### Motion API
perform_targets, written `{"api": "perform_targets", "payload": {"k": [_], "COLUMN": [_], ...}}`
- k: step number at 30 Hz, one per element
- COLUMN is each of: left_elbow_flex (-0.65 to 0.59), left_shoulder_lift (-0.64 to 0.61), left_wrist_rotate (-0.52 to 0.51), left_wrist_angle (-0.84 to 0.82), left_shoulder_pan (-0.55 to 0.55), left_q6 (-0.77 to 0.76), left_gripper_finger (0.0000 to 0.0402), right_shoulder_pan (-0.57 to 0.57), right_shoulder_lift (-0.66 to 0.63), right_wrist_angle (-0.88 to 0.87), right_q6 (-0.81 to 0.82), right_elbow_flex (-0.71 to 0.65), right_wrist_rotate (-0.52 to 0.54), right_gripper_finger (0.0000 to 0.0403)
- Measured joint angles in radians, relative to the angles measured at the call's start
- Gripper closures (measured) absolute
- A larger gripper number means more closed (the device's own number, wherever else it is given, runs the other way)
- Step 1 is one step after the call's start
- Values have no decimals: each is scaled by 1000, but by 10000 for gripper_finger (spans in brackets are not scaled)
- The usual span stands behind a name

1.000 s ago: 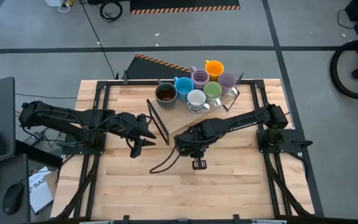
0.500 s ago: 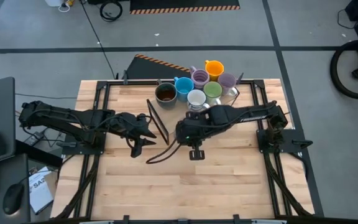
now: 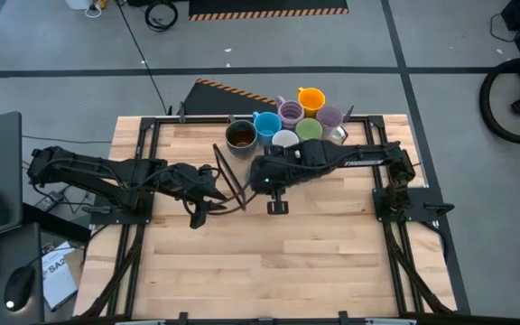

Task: Place coffee mugs
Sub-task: Put the light blue mug on the shelf

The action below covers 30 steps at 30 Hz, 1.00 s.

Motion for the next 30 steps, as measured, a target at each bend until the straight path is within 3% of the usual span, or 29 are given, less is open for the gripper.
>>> {"api": "perform_targets", "payload": {"k": [9,30], "left_elbow_flex": [0,0], "left_shoulder_lift": [0,0], "left_wrist_rotate": [0,0], "left_wrist_angle": [-1,-3], "left_shoulder_pan": [0,0], "left_q6": [5,7], "left_gripper_finger": [265,265], "right_shoulder_pan": [-38,-52], "right_shoulder_lift": [1,2], "right_wrist_angle": [44,94], "right_q6": [-35,-65], "right_elbow_flex": [-68,-71], "right_wrist_rotate": [-3,16], "right_gripper_finger": [362,328]}}
